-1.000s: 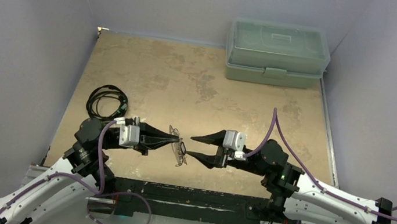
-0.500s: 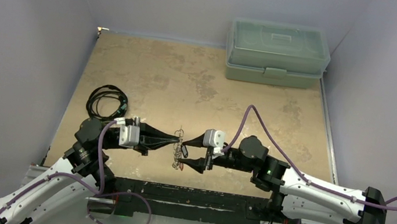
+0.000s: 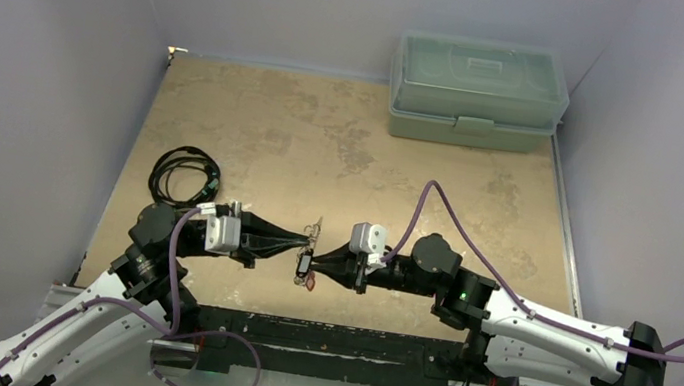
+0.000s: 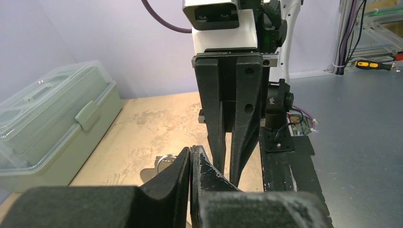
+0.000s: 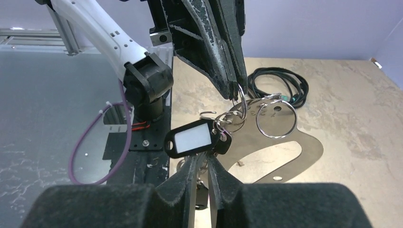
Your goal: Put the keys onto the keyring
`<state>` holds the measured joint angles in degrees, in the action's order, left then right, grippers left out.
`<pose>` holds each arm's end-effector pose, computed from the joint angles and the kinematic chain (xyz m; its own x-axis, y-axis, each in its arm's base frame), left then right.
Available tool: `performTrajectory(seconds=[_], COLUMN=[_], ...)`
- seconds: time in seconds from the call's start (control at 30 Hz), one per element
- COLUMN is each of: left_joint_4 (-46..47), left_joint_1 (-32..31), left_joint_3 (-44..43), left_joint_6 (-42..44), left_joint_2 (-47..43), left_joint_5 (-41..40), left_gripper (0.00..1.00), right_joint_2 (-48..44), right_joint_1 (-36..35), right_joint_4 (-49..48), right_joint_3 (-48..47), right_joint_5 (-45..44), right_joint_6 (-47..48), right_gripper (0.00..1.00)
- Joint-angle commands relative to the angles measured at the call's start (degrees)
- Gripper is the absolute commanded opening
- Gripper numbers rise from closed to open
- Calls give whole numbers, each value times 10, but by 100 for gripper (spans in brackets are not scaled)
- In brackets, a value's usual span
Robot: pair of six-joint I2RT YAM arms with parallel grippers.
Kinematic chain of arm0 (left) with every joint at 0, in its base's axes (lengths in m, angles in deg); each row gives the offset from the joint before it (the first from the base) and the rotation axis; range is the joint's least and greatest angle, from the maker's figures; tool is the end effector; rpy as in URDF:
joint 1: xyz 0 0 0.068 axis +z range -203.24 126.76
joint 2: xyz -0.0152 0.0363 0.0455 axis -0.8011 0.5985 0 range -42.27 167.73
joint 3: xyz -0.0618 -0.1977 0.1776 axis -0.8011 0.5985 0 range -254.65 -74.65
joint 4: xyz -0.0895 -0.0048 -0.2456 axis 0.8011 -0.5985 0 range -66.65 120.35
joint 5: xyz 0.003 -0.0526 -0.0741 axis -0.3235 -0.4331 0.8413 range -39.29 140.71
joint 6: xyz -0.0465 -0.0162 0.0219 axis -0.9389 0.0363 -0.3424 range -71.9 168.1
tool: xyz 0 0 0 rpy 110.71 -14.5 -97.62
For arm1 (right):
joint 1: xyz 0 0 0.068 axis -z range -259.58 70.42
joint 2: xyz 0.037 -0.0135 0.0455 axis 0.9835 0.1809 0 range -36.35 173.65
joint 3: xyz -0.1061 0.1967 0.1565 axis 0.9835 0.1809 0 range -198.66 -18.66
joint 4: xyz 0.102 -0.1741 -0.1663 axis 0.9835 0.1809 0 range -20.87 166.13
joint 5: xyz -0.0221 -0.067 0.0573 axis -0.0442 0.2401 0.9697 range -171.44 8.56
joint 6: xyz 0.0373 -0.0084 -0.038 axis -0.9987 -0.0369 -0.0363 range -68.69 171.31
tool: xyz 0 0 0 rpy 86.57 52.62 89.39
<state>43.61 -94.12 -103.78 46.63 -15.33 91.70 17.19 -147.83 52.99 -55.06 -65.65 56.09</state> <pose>0.0788 -0.0990 0.3294 0.1762 -0.1783 -0.9681 0.9769 0.1522 0.1498 0.0735 0.2109 0.3091 0.0765 -0.0247 -0.9968 -0.9917 0.1021 -0.0786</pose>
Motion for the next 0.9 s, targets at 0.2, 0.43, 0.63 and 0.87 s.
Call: performTrajectory(seconds=[0.2,0.43,0.63,0.87], left_joint_4=[39,39,41,41], left_joint_1=[3,3,4,3], left_joint_3=[1,0,1,1], left_joint_6=[-6,-7,-7,-8], left_joint_2=[0,0,1,1], left_joint_5=[6,5,5,6], left_gripper=[0,0,0,0], right_joint_2=[-3,-9,-6,16], right_joint_1=[-1,-1,-1,-1], right_joint_4=[-11,-4,-25,-32], right_joint_3=[-27,-22,-21,-32], right_joint_5=[1,42,12,-34], right_joint_6=[-3,-5,-9,-14], right_gripper=[27,54,54,58])
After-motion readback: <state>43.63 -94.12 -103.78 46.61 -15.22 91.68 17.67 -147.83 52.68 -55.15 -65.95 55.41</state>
